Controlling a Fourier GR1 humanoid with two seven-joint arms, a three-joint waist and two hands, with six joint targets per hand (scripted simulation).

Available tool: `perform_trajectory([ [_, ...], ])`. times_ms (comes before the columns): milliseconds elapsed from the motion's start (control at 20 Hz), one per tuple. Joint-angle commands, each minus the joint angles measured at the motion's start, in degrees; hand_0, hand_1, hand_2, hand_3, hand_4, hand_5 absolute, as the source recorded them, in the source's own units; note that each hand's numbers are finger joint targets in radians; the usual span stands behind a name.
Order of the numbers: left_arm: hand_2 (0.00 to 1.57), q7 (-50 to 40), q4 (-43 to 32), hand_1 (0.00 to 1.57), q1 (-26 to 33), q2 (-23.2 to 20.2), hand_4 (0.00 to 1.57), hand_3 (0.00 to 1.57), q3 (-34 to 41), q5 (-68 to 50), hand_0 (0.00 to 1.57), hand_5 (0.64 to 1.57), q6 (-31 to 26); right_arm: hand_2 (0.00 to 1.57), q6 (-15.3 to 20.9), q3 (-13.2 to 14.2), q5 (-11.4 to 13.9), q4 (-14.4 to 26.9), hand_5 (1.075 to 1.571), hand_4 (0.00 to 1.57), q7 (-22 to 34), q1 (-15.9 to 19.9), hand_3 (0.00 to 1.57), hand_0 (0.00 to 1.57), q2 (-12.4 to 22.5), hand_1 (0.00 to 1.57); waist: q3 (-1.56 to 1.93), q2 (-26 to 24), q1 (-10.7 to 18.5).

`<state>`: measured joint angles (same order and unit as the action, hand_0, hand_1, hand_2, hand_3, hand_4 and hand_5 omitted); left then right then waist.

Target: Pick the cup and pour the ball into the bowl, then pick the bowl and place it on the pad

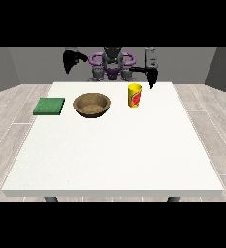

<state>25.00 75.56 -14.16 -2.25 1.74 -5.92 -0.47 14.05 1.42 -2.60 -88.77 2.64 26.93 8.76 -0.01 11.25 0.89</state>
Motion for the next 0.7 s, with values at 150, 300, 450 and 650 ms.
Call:
perform_trajectory([
  [150, 0.00, 8.1, -12.6, 0.00, -0.7, 0.5, 0.00, 0.00, 1.7, 2.0, 0.00, 1.536, 0.6, 0.44, -2.8, 1.3, -0.1, 3.8, 1.565, 0.65, -3.2, -1.0, 0.60, 0.00, 0.4, 0.00, 0.00, -3.0, -1.3],
  [300, 0.00, 13.7, -19.3, 0.00, -3.6, 1.0, 0.00, 0.00, 3.4, 2.2, 0.00, 1.538, 1.5, 0.40, -2.9, 2.6, -0.2, 3.8, 1.564, 0.65, 0.1, 2.8, 0.62, 0.00, 1.9, 0.00, -0.02, -1.4, -2.7],
  [450, 0.00, 14.3, -23.4, 0.00, -8.6, -0.7, 0.00, 0.00, 6.6, 1.4, 0.00, 1.530, 2.6, 0.41, -4.3, 3.3, -0.9, 3.7, 1.563, 0.64, -2.5, 2.9, 0.59, 0.00, 2.5, 0.00, -0.02, 0.7, -4.7],
  [650, 0.00, 14.6, -26.4, 0.00, -9.9, 1.4, 0.00, 0.00, 4.5, 2.8, 0.00, 1.526, 3.7, 0.36, -7.2, 5.3, -1.7, 8.7, 1.566, 0.64, -4.9, 1.8, 0.55, 0.00, 3.8, 0.00, 0.00, -1.0, -3.3],
])
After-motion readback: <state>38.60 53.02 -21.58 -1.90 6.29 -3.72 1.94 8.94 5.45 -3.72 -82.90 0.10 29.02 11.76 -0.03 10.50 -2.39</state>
